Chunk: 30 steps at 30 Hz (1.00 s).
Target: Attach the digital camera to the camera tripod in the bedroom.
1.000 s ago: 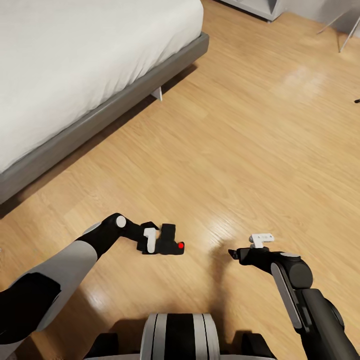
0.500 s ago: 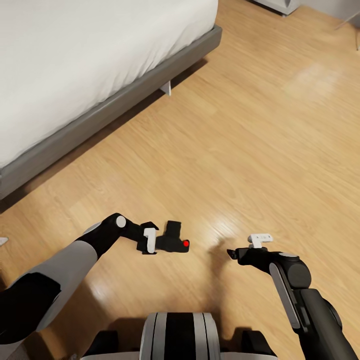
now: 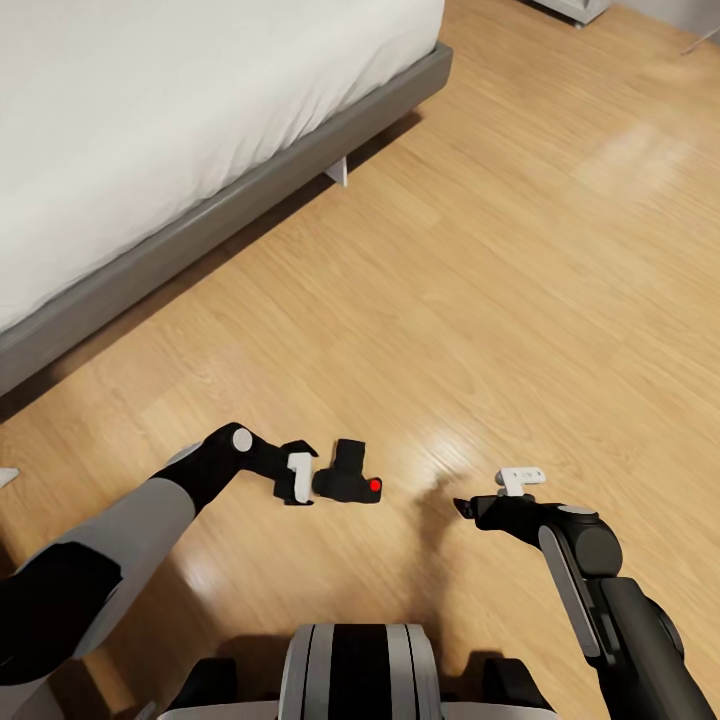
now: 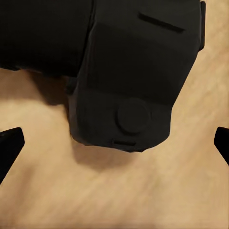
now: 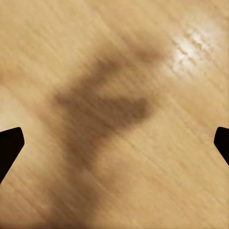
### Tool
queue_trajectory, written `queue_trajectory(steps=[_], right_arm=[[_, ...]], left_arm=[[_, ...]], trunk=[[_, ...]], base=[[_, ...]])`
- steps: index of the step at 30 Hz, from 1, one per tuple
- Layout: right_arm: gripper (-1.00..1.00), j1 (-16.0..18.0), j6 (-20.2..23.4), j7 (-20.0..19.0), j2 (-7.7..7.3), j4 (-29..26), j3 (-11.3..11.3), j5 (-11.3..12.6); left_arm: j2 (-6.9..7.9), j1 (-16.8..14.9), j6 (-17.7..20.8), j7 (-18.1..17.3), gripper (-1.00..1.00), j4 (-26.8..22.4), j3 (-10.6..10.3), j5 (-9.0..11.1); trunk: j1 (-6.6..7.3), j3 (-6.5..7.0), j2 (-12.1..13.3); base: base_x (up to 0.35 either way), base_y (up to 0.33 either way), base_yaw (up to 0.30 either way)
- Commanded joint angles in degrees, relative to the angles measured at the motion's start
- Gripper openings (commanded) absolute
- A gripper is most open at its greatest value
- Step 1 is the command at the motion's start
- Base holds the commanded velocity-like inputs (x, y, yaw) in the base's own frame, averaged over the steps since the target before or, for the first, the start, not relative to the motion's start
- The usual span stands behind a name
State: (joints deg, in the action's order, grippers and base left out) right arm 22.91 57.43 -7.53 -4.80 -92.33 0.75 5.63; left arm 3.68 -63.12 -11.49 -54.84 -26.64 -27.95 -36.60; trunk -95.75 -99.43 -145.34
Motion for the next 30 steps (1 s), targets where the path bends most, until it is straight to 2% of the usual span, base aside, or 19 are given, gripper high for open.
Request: queue_trajectory(steps=[1,20,30], right_arm=[[1.0,0.03,0.24,0.32,-0.04,-0.04,0.06,0.52],[1.0,0.04,0.08,0.26,-0.04,-0.04,-0.01,0.51],[1.0,0.45,-0.03,0.24,-0.04,-0.04,-0.26,0.52]], left_arm=[[0.03,-0.17,-0.48,-0.02,1.0,-0.18,-0.15,-0.34],[-0.32,-1.66,-1.1,-0.17,1.0,-0.63,-0.3,-0.42],[-0.6,-1.73,-1.79,-0.19,1.0,-0.72,-0.34,-0.39]], trunk=[[0.01,-0.04,-0.01],[0.01,-0.12,-0.01],[0.01,-0.8,-0.01]], base=[[0.0,0.0,0.007],[0.0,0.0,0.001],[0.0,0.0,0.0]])
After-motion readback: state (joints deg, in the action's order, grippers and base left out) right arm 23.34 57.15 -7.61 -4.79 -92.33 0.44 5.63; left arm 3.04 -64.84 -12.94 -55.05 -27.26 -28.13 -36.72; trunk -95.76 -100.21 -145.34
